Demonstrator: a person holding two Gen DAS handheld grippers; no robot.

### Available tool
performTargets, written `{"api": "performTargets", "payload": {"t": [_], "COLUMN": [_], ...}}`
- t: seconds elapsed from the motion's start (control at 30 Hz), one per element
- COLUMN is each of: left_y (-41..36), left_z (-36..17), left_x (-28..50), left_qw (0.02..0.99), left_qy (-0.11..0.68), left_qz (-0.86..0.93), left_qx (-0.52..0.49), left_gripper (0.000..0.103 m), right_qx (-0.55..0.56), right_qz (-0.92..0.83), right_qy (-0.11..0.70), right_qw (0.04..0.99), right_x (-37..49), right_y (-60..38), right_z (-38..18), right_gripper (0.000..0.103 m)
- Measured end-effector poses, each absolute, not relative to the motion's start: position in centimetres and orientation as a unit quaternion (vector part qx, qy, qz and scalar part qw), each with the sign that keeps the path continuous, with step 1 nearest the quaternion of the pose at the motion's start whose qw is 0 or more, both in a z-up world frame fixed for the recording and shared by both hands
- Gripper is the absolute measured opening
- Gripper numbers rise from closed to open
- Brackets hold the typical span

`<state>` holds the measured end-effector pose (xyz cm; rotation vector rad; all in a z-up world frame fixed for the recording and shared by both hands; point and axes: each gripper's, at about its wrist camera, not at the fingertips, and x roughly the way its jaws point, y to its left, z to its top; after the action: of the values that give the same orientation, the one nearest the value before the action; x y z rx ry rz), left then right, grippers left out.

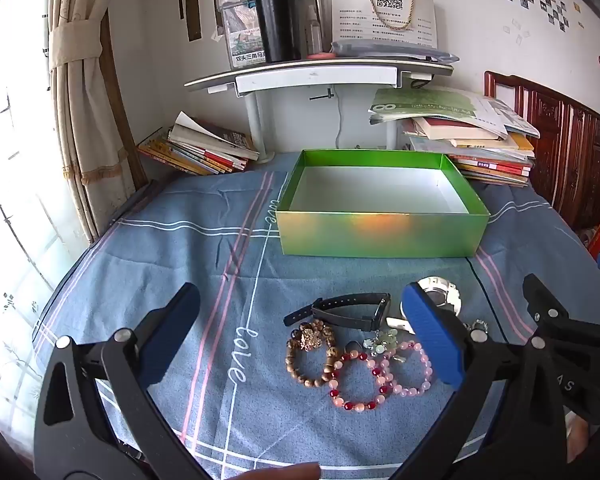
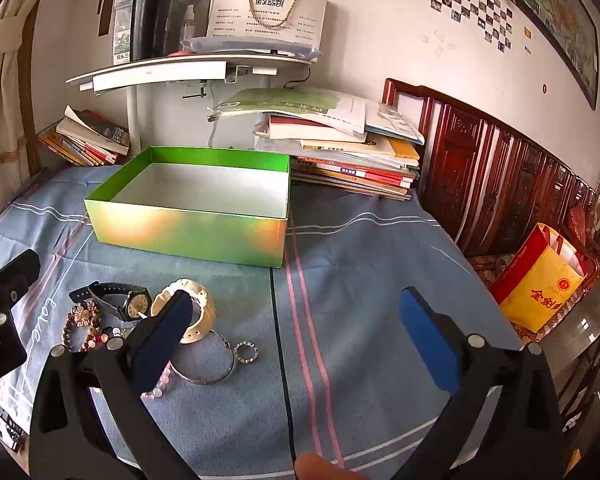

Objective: Organize jewelry

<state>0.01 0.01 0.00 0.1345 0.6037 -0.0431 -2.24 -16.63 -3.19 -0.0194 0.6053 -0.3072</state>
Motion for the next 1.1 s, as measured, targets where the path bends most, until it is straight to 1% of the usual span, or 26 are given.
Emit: {"api": "performTargets", "payload": {"t": [1.1], "left_y": [0.30], "left_z": [-0.45], "left_x": [-0.25], "left_qw": [0.952], "left_qy": [0.299], "left_qz": [-0.018], "left_qx": [0.067], "left_gripper": [0.100], "right_qx": [-0.006], "right_qz": [-0.150], "right_qy": [0.297], "right_qw": [0.943], "right_x": [-2.44], "right_y": [-16.60], "right_z": [-3.43], "right_gripper": [0.101]}}
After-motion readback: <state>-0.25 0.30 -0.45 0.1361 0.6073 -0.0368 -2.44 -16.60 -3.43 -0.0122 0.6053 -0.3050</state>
